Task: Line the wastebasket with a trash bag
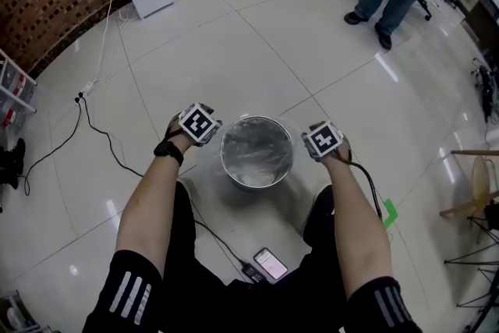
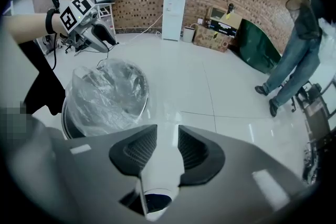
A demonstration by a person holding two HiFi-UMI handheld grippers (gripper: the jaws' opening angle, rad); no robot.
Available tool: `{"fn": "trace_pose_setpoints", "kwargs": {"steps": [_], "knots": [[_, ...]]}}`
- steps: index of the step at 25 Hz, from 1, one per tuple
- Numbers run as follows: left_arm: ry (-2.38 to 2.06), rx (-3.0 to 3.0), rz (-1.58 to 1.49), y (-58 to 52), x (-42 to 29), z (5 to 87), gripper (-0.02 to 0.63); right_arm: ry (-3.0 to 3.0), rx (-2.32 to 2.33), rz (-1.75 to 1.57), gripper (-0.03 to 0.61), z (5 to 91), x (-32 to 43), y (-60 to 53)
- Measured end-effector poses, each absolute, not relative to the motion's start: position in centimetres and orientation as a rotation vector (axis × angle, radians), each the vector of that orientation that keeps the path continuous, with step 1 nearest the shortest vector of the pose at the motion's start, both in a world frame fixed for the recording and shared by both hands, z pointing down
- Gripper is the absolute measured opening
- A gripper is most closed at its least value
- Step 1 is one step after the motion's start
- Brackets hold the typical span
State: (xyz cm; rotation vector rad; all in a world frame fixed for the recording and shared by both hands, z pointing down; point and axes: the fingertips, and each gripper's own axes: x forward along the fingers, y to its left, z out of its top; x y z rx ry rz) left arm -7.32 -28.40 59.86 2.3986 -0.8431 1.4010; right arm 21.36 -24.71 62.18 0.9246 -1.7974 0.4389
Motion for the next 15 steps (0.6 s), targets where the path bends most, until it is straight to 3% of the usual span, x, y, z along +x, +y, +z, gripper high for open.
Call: {"fn": "trace_pose_setpoints", "kwargs": {"steps": [8,15], "knots": [[-0.716,2.552,1.538,-23.5,-6.5,54.4,0.166,-1.988,0.734,0.197,0.137,54.7,16.8,-21.8],[-0.372,2.567,1.706,-15.3,-4.4,56.7,0.166,-2.022,0.404,0.047,0.175,56.6,12.2,-15.9]]}}
